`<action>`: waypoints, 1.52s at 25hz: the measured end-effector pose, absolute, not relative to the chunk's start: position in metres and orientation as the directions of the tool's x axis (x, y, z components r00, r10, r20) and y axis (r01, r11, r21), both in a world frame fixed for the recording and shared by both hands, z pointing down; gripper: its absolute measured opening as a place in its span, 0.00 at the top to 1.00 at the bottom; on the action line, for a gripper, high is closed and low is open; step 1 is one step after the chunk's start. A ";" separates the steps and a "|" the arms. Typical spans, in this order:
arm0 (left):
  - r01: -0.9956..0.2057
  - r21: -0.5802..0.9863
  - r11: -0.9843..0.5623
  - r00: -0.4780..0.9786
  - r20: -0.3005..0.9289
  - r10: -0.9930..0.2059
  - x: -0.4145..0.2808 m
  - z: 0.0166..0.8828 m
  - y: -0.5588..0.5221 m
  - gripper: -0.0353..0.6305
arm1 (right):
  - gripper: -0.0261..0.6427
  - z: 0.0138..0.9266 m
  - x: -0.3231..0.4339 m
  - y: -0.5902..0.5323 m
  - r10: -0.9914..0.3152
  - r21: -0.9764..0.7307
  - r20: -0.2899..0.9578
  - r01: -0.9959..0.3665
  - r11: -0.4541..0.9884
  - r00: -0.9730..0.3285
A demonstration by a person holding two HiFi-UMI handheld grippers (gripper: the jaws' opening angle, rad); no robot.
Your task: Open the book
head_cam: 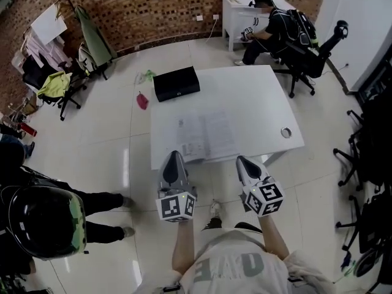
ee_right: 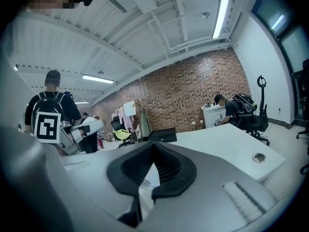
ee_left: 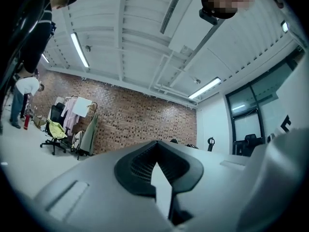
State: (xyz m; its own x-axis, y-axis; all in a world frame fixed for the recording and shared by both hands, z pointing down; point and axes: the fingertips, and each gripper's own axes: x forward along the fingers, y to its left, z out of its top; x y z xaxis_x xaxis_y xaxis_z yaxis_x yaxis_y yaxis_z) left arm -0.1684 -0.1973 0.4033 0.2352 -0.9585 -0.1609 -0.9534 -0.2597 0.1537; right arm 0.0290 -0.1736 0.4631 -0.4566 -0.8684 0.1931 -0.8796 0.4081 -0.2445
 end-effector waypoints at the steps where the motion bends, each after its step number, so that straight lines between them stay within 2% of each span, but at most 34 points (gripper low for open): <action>1: -0.955 0.149 -0.255 0.228 -0.178 -0.957 -0.170 0.397 -0.183 0.92 | 0.95 0.460 0.030 -0.160 -0.871 -0.238 0.180 -0.880 0.412 -0.457; 5: -0.960 0.124 -0.251 0.222 -0.213 -0.952 -0.161 0.385 -0.099 0.92 | 0.95 0.459 0.033 -0.078 -0.872 -0.179 0.167 -0.883 0.433 -0.461; 8: -0.958 0.114 -0.264 0.234 -0.223 -0.946 -0.138 0.389 -0.021 0.92 | 0.95 0.459 0.047 -0.003 -0.870 -0.203 0.132 -0.872 0.446 -0.476; 13: -0.951 0.130 -0.282 0.259 -0.168 -0.951 -0.102 0.413 0.111 0.92 | 0.95 0.462 0.078 0.116 -0.873 -0.269 0.105 -0.858 0.437 -0.477; 18: -0.951 0.123 -0.283 0.266 -0.143 -0.953 -0.097 0.414 0.201 0.92 | 0.96 0.450 0.079 0.201 -0.866 -0.295 0.102 -0.846 0.444 -0.490; 28: -0.948 0.085 -0.307 0.291 -0.159 -0.943 -0.093 0.399 0.266 0.92 | 0.96 0.426 0.075 0.271 -0.871 -0.305 0.058 -0.840 0.449 -0.487; 38: -0.958 0.088 -0.272 0.257 -0.151 -0.955 -0.129 0.402 0.304 0.92 | 0.96 0.426 0.060 0.315 -0.884 -0.312 0.055 -0.849 0.426 -0.464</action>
State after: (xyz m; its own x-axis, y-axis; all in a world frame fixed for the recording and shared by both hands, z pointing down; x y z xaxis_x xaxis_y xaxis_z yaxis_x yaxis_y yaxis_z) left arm -0.1289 0.3039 0.4020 0.2572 -0.9545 -0.1507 -0.9582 -0.2722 0.0884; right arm 0.0600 0.3148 0.4264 -0.4635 -0.8844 0.0550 -0.8492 0.4256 -0.3125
